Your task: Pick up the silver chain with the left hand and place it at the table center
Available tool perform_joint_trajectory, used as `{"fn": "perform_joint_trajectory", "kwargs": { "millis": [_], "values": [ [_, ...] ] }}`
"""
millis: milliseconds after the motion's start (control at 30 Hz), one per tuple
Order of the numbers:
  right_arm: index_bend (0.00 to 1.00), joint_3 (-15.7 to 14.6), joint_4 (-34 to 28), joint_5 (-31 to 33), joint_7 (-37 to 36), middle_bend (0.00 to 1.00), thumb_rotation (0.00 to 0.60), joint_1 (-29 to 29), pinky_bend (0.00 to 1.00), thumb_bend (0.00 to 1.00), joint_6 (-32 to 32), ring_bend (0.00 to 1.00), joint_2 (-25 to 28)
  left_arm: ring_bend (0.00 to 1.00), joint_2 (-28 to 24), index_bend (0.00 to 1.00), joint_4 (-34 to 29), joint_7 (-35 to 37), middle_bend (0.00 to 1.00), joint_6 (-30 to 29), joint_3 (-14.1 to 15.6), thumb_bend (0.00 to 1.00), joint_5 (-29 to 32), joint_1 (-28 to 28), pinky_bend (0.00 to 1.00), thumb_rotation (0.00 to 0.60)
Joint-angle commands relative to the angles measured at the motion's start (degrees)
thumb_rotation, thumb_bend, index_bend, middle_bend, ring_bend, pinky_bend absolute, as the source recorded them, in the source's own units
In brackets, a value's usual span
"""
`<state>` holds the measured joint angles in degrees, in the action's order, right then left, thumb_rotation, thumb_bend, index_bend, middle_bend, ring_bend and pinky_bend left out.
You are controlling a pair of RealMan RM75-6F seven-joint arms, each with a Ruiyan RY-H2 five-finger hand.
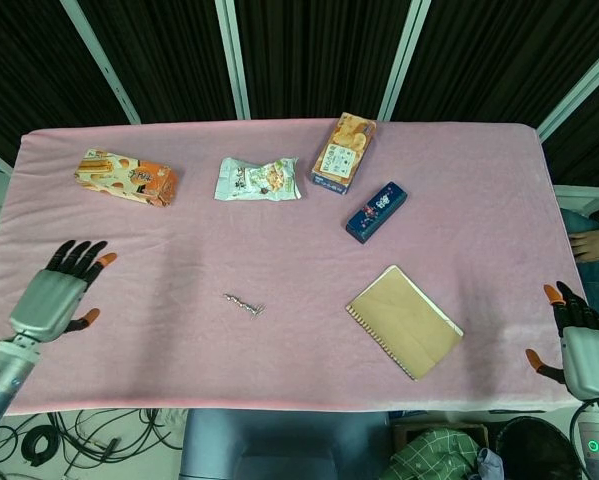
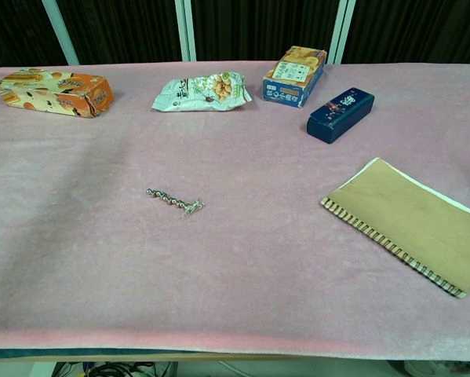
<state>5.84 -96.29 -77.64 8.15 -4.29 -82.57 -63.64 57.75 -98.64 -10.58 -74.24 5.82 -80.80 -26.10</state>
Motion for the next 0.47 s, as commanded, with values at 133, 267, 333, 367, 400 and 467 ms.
{"fn": "perform_joint_trajectory", "kwargs": {
  "millis": [133,267,333,367,400,467],
  "values": [
    [0.04,-0.05,0.06,-0.49,0.18,0.02,0.600,-0.02,0.17,0.15,-0.29,0.09,-0.17,0.00,-1.77,0.13,2.92,7.52,0.03,-8.98,3.29,0.25,-4.32,8.60,0.00,0.600],
    [0.04,-0.12,0.11,-0.70,0.41,0.02,0.600,-0.03,0.17,0.15,-0.40,0.09,-0.30,0.00,-1.86,0.13,4.97,11.46,0.03,-12.21,3.57,0.25,-5.30,11.79,0.00,0.600],
    [0.04,-0.02,0.11,-0.60,0.50,0.02,0.600,-0.07,0.17,0.15,-0.43,0.09,-0.44,0.00,-1.87,0.14,6.03,13.43,0.03,-13.92,3.36,0.25,-6.22,13.08,0.00,0.600],
    [0.04,0.06,0.11,-0.44,0.58,0.02,0.600,-0.15,0.17,0.15,-0.33,0.09,-0.59,0.00,-1.94,0.14,6.59,14.34,0.03,-14.43,3.19,0.25,-6.77,13.53,0.00,0.600],
    [0.04,0.12,0.11,-0.30,0.72,0.02,0.600,-0.26,0.17,0.15,-0.17,0.09,-0.71,0.00,-2.06,0.14,6.90,14.84,0.03,-14.57,3.01,0.25,-7.03,13.73,0.00,0.600],
    [0.04,0.45,0.42,-0.18,1.15,0.02,0.600,-0.58,0.17,0.15,-0.16,0.09,-1.28,0.00,-2.31,0.14,7.65,15.82,0.03,-14.80,1.79,0.25,-6.95,13.70,0.00,0.600]
  ]
}}
